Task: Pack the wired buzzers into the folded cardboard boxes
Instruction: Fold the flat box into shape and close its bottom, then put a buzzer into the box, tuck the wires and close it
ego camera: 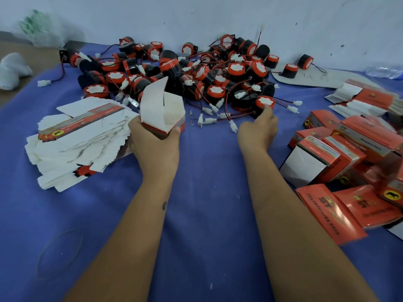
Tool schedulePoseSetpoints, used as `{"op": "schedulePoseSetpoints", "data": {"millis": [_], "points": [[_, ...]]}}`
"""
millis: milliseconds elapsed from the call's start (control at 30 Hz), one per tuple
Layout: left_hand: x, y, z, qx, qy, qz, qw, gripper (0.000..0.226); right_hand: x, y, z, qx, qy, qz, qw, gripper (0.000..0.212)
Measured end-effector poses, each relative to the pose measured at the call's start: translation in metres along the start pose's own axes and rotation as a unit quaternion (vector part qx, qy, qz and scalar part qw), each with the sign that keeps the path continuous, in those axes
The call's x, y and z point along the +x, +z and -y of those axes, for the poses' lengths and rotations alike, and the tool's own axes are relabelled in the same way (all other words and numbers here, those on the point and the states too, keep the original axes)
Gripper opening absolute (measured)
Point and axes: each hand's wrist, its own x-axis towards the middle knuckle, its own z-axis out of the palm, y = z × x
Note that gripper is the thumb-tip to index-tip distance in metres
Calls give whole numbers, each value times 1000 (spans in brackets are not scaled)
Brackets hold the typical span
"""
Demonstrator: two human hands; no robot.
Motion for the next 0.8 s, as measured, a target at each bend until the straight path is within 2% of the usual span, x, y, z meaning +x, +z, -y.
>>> {"op": "schedulePoseSetpoints", "data": {"millis": [133,200,267,367,467,567,667,800], "points": [[-8,1,-4,50,14,90,995,65,26,5,7,85,72,-64,992,82],[-10,1,-3,116,18,134,984,67,38,9,9,85,85,-50,991,89],[-10,1,-2,146,9,153,977,70,46,11,7,28,81,-19,996,87],[-8,3,0,147,-4,149,978,69,54,13,5,-23,78,-23,996,60],[-7,5,1,168,12,141,976,59,49,14,5,10,62,4,998,45],[-7,5,0,177,23,137,974,56,34,15,-1,118,31,47,991,50],[-6,5,-2,193,33,125,973,64,14,8,-5,137,-14,63,988,71],[-5,3,-2,206,46,114,971,72,-18,-8,0,184,-59,172,966,46]]}}
